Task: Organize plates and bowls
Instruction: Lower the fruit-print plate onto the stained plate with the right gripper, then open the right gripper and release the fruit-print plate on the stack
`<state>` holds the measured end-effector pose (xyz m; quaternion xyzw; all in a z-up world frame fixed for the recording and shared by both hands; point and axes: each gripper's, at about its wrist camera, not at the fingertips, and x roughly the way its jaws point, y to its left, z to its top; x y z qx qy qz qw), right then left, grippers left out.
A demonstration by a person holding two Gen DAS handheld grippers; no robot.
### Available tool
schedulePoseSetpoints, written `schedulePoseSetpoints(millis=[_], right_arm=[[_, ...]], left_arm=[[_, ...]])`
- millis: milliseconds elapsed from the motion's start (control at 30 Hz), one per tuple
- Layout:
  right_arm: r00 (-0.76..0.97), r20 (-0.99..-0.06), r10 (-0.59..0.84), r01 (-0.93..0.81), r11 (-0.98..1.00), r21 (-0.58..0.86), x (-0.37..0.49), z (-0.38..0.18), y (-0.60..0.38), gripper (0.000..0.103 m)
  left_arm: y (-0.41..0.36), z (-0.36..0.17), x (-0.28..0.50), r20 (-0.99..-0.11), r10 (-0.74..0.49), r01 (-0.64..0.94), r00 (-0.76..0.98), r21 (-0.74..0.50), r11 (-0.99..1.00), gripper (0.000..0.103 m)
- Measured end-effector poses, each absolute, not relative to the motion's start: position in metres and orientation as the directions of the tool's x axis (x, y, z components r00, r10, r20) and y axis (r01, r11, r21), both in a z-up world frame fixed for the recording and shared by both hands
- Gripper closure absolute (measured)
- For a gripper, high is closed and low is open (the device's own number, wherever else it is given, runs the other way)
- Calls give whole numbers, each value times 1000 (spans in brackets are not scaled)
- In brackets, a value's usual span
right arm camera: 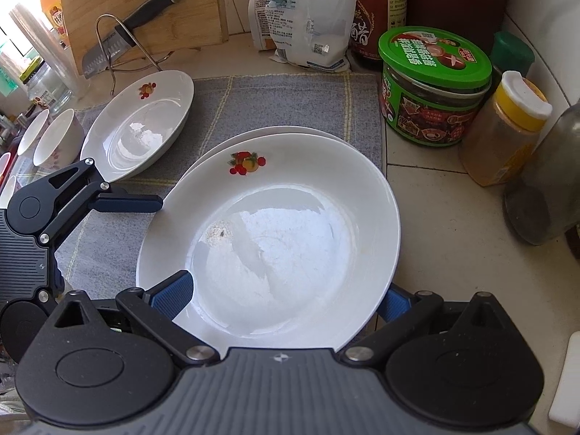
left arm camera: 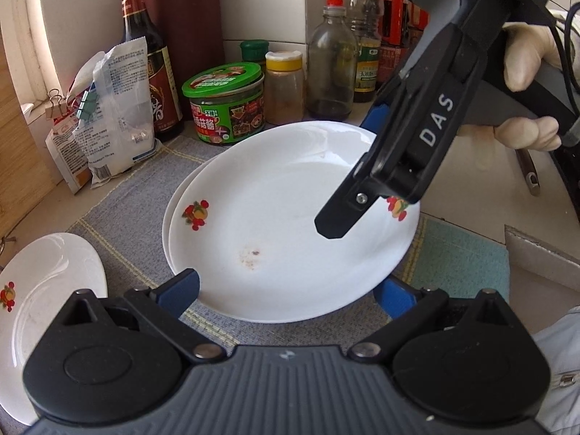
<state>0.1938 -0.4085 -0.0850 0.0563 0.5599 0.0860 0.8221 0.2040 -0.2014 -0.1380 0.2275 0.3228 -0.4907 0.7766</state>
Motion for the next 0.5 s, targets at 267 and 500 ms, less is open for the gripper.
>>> schedulePoseSetpoints(millis=[267, 500], right_arm=[[352, -919, 177, -81, 984, 158, 191, -85, -406, 0], [356, -917, 178, -85, 984, 158, 190, -85, -407, 0]], left_arm=[[-205, -138, 203, -723, -613, 904, 318, 36, 426, 2], [-206, -139, 202, -726, -604, 902, 328, 52, 428, 2]])
